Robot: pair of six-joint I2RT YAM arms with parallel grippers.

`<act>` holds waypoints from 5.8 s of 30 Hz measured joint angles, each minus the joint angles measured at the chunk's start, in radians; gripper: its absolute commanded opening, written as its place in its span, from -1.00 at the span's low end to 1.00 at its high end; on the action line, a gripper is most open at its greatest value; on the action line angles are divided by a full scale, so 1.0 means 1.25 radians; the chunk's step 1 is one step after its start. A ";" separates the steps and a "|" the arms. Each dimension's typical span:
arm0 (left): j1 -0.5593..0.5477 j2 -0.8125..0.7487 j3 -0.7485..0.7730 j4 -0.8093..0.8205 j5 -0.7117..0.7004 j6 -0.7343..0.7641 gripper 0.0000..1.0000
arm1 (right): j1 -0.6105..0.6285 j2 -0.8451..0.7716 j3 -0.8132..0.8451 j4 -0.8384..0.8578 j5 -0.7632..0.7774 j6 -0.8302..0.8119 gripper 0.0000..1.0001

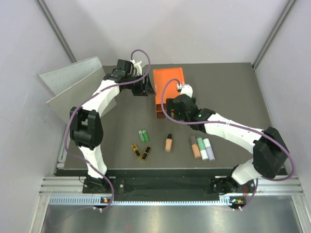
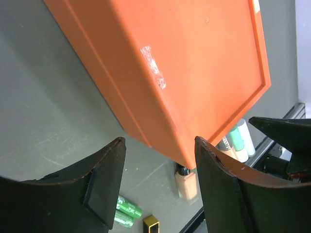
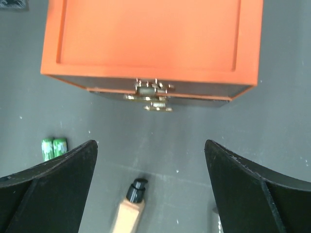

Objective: Organize the makeup

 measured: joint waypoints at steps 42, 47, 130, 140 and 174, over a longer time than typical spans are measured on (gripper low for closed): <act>-0.002 0.127 0.078 0.046 0.065 -0.080 0.22 | -0.030 0.211 0.157 0.001 0.036 -0.013 -1.00; -0.002 0.140 0.081 0.047 0.077 -0.090 0.19 | -0.030 0.211 0.157 0.001 0.034 -0.012 -1.00; -0.010 0.163 0.112 0.025 0.050 -0.100 0.44 | 0.202 -0.337 -0.169 -0.356 0.032 0.183 0.62; -0.010 0.163 0.112 0.023 0.048 -0.093 0.46 | 0.201 -0.413 -0.244 -0.562 0.059 0.356 0.54; -0.010 0.163 0.103 0.021 0.072 -0.054 0.50 | -0.190 -0.280 -0.314 -0.403 -0.041 0.175 0.19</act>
